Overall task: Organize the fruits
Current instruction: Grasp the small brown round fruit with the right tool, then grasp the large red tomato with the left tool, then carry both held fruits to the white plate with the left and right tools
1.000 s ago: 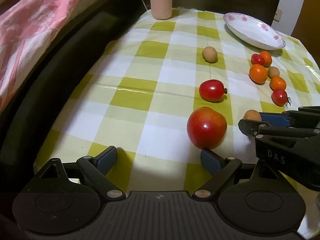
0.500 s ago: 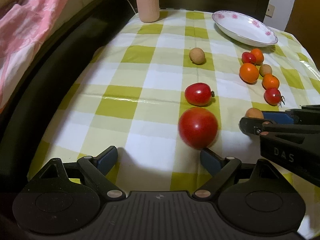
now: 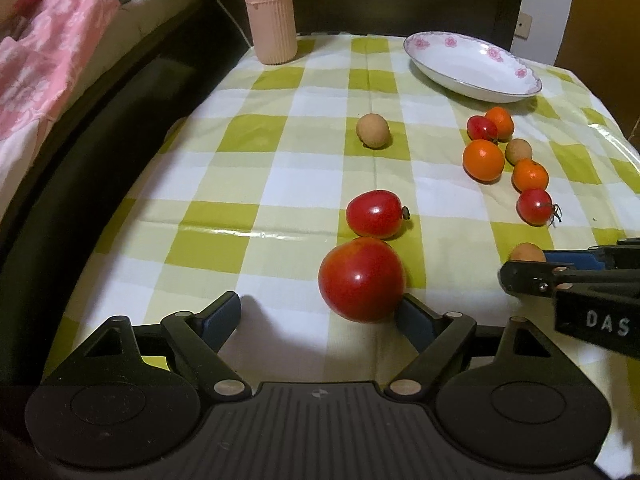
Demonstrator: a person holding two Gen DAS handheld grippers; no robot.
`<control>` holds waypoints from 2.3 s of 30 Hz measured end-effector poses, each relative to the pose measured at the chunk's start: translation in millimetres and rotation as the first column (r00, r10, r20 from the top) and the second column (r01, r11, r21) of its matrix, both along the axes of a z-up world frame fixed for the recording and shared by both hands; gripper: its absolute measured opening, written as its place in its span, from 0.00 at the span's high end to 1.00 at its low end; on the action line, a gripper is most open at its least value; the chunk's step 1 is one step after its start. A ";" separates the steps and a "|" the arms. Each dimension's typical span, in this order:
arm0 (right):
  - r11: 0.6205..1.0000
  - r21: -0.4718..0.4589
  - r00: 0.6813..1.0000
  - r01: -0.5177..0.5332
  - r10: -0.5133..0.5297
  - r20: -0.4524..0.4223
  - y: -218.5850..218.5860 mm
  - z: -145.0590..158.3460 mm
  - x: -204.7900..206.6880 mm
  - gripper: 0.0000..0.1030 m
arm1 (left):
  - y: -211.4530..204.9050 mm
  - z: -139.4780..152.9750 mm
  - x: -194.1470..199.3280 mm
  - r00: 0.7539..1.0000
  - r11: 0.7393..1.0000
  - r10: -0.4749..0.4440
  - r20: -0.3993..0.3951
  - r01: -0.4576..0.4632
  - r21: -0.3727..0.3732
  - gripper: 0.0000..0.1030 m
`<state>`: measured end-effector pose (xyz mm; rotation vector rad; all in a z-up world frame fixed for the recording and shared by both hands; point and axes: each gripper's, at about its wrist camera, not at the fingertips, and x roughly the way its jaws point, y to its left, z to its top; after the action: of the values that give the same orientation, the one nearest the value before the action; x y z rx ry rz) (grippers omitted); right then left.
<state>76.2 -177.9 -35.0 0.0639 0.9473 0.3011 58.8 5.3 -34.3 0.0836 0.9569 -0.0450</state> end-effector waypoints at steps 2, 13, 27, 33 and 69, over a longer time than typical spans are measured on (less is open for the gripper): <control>1.000 0.023 1.000 0.013 -0.012 -0.012 -4.2 -0.3 1.3 0.76 | -0.4 1.1 5.5 1.000 1.000 0.009 -0.008 -0.009 -0.010 0.15; 0.997 0.066 0.999 0.038 -0.036 -0.040 -20.9 1.9 -5.1 0.76 | -25.5 4.6 20.1 0.998 0.997 -0.051 -0.029 0.053 0.048 0.42; 0.993 0.065 0.995 0.098 -0.097 -0.014 -38.3 22.0 -19.2 0.76 | -33.8 6.2 14.3 0.996 0.993 -0.081 -0.046 0.084 0.081 0.50; 0.991 0.038 0.992 0.125 -0.126 0.021 -47.2 40.7 -34.8 0.76 | -32.8 15.0 11.8 0.997 0.996 -0.056 -0.056 0.060 0.063 0.51; 0.977 0.044 0.974 0.209 -0.212 0.081 -89.0 29.4 175.1 0.75 | -104.6 41.9 196.7 0.989 0.963 -0.144 0.036 0.148 -0.224 0.51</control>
<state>251.3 -266.8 -5.6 0.1819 0.8419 0.1230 255.5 -99.3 7.6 -0.0563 0.9194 -0.2885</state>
